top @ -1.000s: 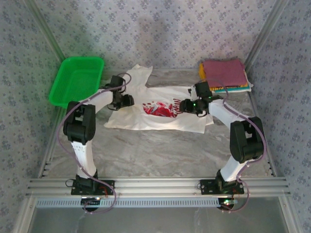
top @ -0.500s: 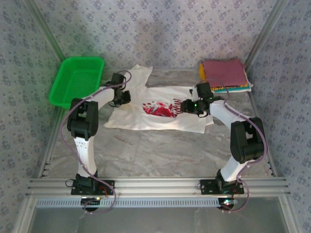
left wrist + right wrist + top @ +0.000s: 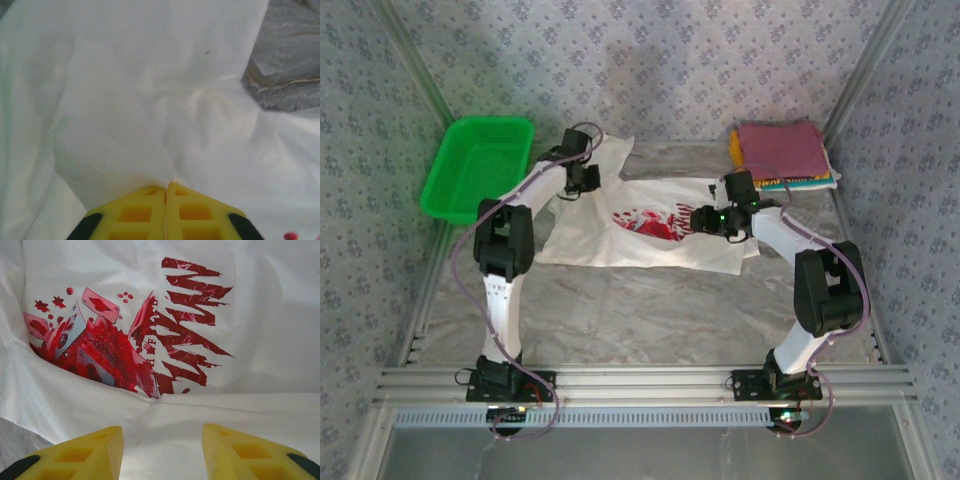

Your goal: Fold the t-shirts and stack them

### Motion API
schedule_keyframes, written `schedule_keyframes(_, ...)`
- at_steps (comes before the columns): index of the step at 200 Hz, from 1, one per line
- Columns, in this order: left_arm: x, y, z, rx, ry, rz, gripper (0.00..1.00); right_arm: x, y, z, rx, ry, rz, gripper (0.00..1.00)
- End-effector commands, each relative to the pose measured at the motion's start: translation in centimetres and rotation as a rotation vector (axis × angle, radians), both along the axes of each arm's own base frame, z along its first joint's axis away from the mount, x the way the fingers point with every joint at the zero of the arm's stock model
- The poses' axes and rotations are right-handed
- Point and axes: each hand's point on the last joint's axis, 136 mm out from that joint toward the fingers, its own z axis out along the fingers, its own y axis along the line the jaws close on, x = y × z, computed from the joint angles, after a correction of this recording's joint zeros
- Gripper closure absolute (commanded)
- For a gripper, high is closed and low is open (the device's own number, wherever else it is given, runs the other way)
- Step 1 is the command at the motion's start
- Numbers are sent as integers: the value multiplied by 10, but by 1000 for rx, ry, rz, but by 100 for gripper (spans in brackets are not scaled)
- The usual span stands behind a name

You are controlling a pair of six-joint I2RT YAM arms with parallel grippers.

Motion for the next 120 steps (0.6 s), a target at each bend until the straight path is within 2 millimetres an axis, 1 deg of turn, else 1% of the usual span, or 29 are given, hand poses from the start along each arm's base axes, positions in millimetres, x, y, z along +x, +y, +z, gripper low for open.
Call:
schedule_keyframes(1, 4, -17, -3, 80, 41, -71, 73, -6, 2, 3, 27, 1, 16, 53)
schedule_keyframes(5, 7, -21, -2, 92, 43, -83, 71, -6, 2, 3, 28, 2, 18, 53)
schedule_keyframes(17, 12, -38, 4, 111, 39, -127, 71, -7, 2, 1, 30, 7, 16, 53)
schedule_keyframes(22, 14, -42, 6, 122, 37, -137, 68, -8, 2, 1, 31, 11, 16, 53)
schedule_keyframes(30, 15, -49, 17, 134, 21, -151, 62, -10, 2, 2, 33, 13, 17, 52)
schedule_keyframes(36, 16, -53, 26, 143, 1, -156, 57, -10, 2, 3, 31, 11, 16, 53)
schedule_keyframes(56, 11, -61, 61, 144, -85, -169, 47, -14, -3, 5, 15, -2, 7, 52)
schedule_keyframes(58, 11, -62, 68, 135, -104, -165, 46, -15, -3, 6, 13, -3, 5, 52)
schedule_keyframes(60, 9, -62, 68, 129, -105, -164, 45, -15, -4, 5, 11, -2, 3, 52)
schedule_keyframes(62, 9, -63, 75, 112, -125, -163, 44, -15, -5, 5, 7, -4, 2, 52)
schedule_keyframes(64, 6, -63, 76, 103, -128, -161, 44, -16, -5, 6, 5, -3, 0, 52)
schedule_keyframes(66, 6, -64, 84, 82, -150, -160, 43, -16, -6, 6, 1, -7, 0, 52)
schedule_keyframes(68, 3, -63, 85, 70, -154, -159, 43, -16, -7, 7, -1, -8, -3, 52)
schedule_keyframes(73, 0, -64, 97, 21, -197, -155, 41, -17, -9, 7, -8, -11, -7, 52)
schedule_keyframes(74, -1, -63, 103, 10, -214, -153, 41, -17, -9, 8, -9, -12, -8, 52)
schedule_keyframes(76, -4, -61, 104, -2, -220, -147, 40, -17, -10, 8, -11, -14, -8, 52)
schedule_keyframes(78, -5, -61, 112, -22, -247, -142, 39, -17, -10, 9, -12, -17, -8, 52)
schedule_keyframes(80, -9, -58, 113, -32, -254, -135, 38, -18, -11, 9, -15, -17, -11, 52)
schedule_keyframes(82, -10, -57, 121, -49, -282, -129, 38, -18, -12, 9, -18, -18, -11, 52)
schedule_keyframes(84, -16, -55, 118, -54, -282, -125, 36, -18, -12, 9, -21, -19, -12, 52)
schedule_keyframes(86, -18, -52, 125, -68, -306, -116, 36, -18, -13, 10, -23, -22, -14, 52)
schedule_keyframes(88, -23, -50, 124, -74, -313, -112, 35, -18, -13, 10, -25, -24, -16, 51)
schedule_keyframes(90, -25, -48, 132, -87, -338, -105, 34, -18, -14, 11, -26, -26, -18, 51)
schedule_keyframes(92, -29, -45, 130, -92, -342, -99, 34, -18, -15, 11, -28, -28, -22, 51)
schedule_keyframes(94, -32, -42, 136, -103, -362, -93, 34, -18, -15, 12, -29, -31, -22, 52)
schedule_keyframes(97, -38, -38, 136, -113, -371, -83, 34, -17, -15, 13, -30, -34, -23, 51)
schedule_keyframes(98, -40, -37, 140, -118, -381, -80, 34, -18, -15, 13, -31, -35, -24, 51)
schedule_keyframes(110, -64, -19, 138, -142, -398, -49, 34, -16, -15, 16, -32, -52, -28, 51)
schedule_keyframes(120, -85, -5, 124, -140, -372, -27, 34, -15, -15, 18, -36, -67, -28, 51)
